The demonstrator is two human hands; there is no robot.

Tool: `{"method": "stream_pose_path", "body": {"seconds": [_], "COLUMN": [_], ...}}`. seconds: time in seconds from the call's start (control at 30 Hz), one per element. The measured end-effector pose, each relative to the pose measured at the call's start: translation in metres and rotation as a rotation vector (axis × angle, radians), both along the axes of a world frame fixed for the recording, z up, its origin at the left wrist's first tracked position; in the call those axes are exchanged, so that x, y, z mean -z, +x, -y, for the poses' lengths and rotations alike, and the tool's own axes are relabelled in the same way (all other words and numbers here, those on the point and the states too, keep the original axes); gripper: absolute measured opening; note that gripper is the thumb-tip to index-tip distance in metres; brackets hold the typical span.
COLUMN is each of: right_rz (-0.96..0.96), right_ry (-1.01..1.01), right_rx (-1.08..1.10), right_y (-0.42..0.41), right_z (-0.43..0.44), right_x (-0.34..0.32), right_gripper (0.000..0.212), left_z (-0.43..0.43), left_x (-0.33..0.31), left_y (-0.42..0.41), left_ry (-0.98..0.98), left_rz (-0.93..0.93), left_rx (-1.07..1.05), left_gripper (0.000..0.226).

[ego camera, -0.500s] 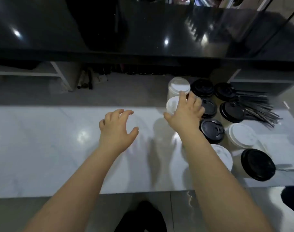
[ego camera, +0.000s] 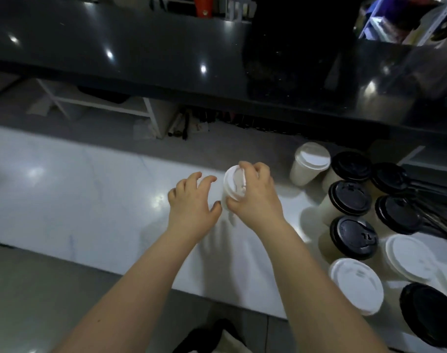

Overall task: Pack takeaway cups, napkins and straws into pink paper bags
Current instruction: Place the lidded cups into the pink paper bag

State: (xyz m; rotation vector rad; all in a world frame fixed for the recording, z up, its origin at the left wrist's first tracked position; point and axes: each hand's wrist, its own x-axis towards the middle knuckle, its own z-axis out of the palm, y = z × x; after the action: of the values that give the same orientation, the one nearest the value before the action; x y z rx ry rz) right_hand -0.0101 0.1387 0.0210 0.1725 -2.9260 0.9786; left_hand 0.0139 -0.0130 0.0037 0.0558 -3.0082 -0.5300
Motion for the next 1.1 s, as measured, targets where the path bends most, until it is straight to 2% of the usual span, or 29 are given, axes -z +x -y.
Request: {"method": "stream_pose_path", "body": {"seconds": [0.13, 0.3, 0.47, 0.6, 0.8, 0.97, 1.1], "right_rz": [0.003, 0.012, -0.078, -0.130, -0.090, -0.109, -0.151], "right_ry": [0.058, 0.059, 0.086, 0.089, 0.025, -0.070, -0.116], "right_rx": [-0.238, -0.485, -0.723, -0.875, -1.065, -1.076, -1.031], "right_y": [0.000, 0.012, 0.033, 0.061, 0.118, 0.152, 0.164], "right_z": [0.048, 0.128, 0.217, 0.289, 0.418, 0.534, 0.607], "right_x": [0.003, 0.000, -0.012, -0.016, -0.015, -0.037, -0.053], "right_gripper": [0.076, 0.080, 0.075, 0.075, 0.076, 0.072, 0.073], "left_z": [0.050, 0.131, 0.201, 0.256, 0.378, 0.490, 0.566], "left_x": [0.001, 0.000, -0.010, -0.021, -0.029, -0.054, -0.070], "left_y": [0.018, 0.076, 0.136, 0.179, 0.247, 0.287, 0.292], "left_ry": [0.005, 0.024, 0.073, 0.045, 0.042, 0.041, 0.026], "left_rz": [0.012, -0.011, -0.080, -0.149, -0.222, -0.311, -0.360], "left_rx": [-0.186, -0.527, -0.812, -0.925, -1.097, -1.143, -1.100], "left_gripper": [0.055, 0.053, 0.049, 0.049, 0.048, 0.047, 0.046]}}
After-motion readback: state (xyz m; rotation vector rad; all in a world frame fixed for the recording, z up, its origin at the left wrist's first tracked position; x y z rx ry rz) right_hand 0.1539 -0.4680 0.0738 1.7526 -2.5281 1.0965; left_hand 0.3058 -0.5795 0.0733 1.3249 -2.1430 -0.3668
